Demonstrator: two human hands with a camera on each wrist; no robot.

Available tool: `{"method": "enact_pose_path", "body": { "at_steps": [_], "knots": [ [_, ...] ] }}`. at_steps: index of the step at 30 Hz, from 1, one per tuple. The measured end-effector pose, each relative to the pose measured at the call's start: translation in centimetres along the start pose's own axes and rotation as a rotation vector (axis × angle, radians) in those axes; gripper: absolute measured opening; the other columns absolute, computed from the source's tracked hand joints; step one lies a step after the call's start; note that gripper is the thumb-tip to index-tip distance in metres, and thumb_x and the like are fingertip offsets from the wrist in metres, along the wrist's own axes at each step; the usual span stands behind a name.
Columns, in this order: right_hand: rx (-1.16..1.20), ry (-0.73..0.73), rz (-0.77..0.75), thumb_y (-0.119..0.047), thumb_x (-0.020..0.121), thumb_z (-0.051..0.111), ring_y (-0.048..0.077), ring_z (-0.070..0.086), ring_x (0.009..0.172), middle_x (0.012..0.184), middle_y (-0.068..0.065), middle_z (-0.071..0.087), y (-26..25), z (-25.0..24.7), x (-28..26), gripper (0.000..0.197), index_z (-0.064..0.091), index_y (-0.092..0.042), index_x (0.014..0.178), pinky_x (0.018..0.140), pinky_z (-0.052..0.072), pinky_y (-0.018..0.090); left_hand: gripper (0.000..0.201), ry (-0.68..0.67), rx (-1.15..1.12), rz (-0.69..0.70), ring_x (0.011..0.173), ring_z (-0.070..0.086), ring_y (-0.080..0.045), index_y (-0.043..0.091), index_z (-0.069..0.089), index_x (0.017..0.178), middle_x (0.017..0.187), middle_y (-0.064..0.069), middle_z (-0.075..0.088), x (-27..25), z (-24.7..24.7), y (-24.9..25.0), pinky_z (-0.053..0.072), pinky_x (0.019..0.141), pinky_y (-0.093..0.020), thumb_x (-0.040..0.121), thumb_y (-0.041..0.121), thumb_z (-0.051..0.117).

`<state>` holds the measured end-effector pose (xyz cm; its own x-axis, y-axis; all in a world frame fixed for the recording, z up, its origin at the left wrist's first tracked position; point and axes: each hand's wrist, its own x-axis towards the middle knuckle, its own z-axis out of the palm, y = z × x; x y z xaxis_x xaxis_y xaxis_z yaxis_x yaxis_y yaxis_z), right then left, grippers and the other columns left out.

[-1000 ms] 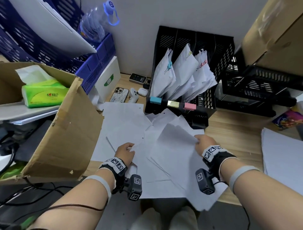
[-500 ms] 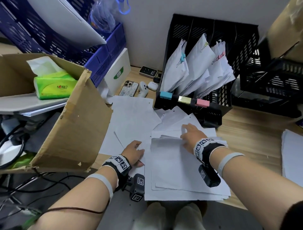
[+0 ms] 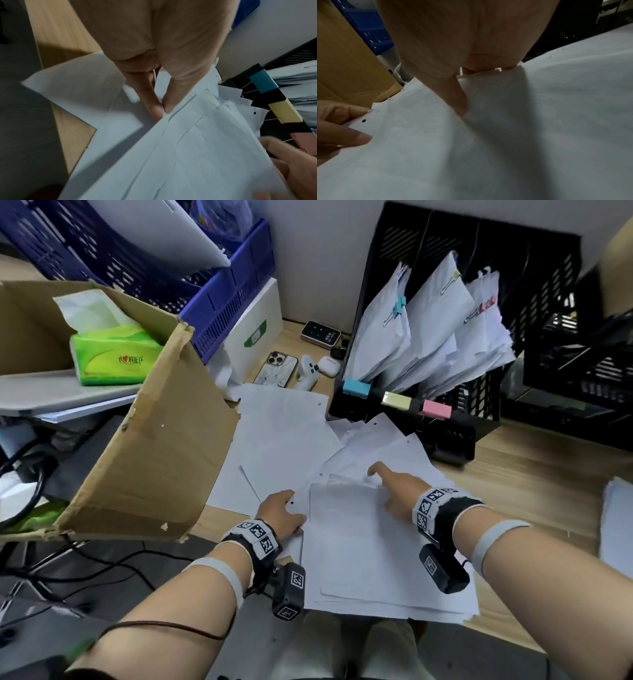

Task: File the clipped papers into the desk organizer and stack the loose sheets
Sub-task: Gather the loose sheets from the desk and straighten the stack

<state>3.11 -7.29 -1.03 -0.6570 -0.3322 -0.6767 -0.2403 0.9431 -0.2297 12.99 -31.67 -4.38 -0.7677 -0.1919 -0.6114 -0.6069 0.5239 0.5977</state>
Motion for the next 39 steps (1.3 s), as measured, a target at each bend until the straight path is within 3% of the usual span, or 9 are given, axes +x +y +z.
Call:
{"method": "enact_pose_path", "body": {
  "at_steps": [5, 9, 13, 19, 23, 26, 31, 34, 39],
  "knots": [
    [-0.069, -0.085, 0.014, -0.012, 0.079, 0.054, 0.028, 0.057, 0.076, 0.093, 0.003, 0.058, 0.2, 1.4, -0.8, 0.057, 0.031, -0.035, 0.125, 0.066, 0.049, 0.031, 0.011, 0.025, -0.076, -0.007, 0.053, 0.061, -0.010, 0.016, 0.062, 0.078, 0.073, -0.001, 0.065, 0.0, 0.3, -0.1, 0.045, 0.046, -0.012, 0.079, 0.005, 0.064],
    [-0.150, -0.016, 0.002, -0.013, 0.077, 0.053, 0.029, 0.056, 0.098, 0.104, 0.001, 0.060, -0.4, 3.0, -0.3, 0.045, 0.041, -0.025, 0.118, 0.089, 0.042, 0.037, 0.010, 0.014, -0.166, 0.002, 0.047, 0.059, -0.003, 0.013, 0.063, 0.082, 0.074, -0.002, 0.063, -0.1, 0.4, -0.5, 0.043, 0.043, -0.010, 0.083, 0.002, 0.065],
    [-0.347, 0.109, -0.061, -0.018, 0.078, 0.062, 0.028, 0.043, 0.116, 0.118, 0.004, 0.044, -0.9, 3.3, 0.1, 0.033, 0.059, -0.021, 0.110, 0.091, 0.040, 0.040, 0.009, -0.002, -0.281, -0.008, 0.063, 0.065, -0.018, 0.007, 0.064, 0.095, 0.082, -0.010, 0.064, -0.1, 0.4, -0.7, 0.049, 0.048, -0.011, 0.091, 0.002, 0.059],
    [-0.533, 0.177, -0.208, -0.003, 0.073, 0.066, 0.025, 0.051, 0.089, 0.113, 0.004, 0.048, -2.2, -0.4, 0.2, 0.051, 0.052, -0.024, 0.117, 0.083, 0.039, 0.037, 0.026, -0.007, -0.363, 0.013, 0.080, 0.071, -0.027, 0.011, 0.066, 0.096, 0.087, -0.012, 0.065, 0.4, 0.9, -1.0, 0.063, 0.065, -0.029, 0.092, -0.006, 0.046],
    [-0.665, 0.304, -0.346, -0.011, 0.081, 0.065, 0.034, 0.019, 0.145, 0.154, 0.012, 0.026, -3.7, -1.6, 0.8, 0.035, 0.064, -0.024, 0.114, 0.115, 0.025, 0.048, 0.036, -0.027, -0.325, 0.069, 0.075, 0.069, -0.026, 0.016, 0.069, 0.078, 0.074, -0.005, 0.062, 0.3, 0.6, -1.1, 0.064, 0.071, -0.039, 0.085, -0.008, 0.044],
    [-0.715, 0.293, -0.412, -0.018, 0.086, 0.064, 0.031, 0.003, 0.151, 0.160, 0.008, 0.018, -4.7, -1.8, 1.4, 0.031, 0.065, -0.027, 0.115, 0.121, 0.006, 0.053, 0.043, -0.055, -0.253, 0.128, 0.063, 0.060, -0.022, 0.023, 0.066, 0.065, 0.066, 0.000, 0.057, 0.1, -0.1, -1.0, 0.061, 0.062, -0.036, 0.078, -0.009, 0.041],
    [-0.611, 0.220, -0.330, -0.005, 0.084, 0.049, 0.025, 0.058, 0.111, 0.105, 0.001, 0.062, -5.0, -2.5, 0.6, 0.042, 0.052, -0.029, 0.119, 0.120, 0.012, 0.050, 0.016, -0.100, -0.308, 0.213, 0.071, 0.057, -0.019, 0.007, 0.067, 0.084, 0.073, -0.005, 0.059, 0.1, -1.5, -0.5, 0.054, 0.069, -0.037, 0.090, 0.001, 0.053],
    [-0.436, 0.318, -0.305, -0.003, 0.081, 0.046, 0.032, 0.061, 0.092, 0.093, 0.001, 0.062, -4.0, -4.1, -1.2, 0.036, 0.035, -0.030, 0.102, 0.097, 0.042, 0.040, 0.017, -0.056, -0.547, 0.145, 0.077, 0.065, -0.020, 0.011, 0.067, 0.095, 0.086, -0.006, 0.067, -0.4, -2.7, 1.0, 0.055, 0.073, -0.031, 0.100, 0.021, 0.054],
    [0.104, 0.548, -0.202, -0.004, 0.083, 0.051, 0.031, 0.061, 0.070, 0.079, 0.006, 0.062, -2.9, -8.1, -5.0, 0.072, 0.021, -0.036, 0.140, 0.063, 0.046, 0.033, 0.045, -0.013, -0.592, 0.124, 0.086, 0.063, -0.021, 0.021, 0.067, 0.093, 0.090, -0.005, 0.067, -0.4, -4.6, 2.6, 0.055, 0.082, -0.038, 0.075, 0.062, 0.071]
  ]
}}
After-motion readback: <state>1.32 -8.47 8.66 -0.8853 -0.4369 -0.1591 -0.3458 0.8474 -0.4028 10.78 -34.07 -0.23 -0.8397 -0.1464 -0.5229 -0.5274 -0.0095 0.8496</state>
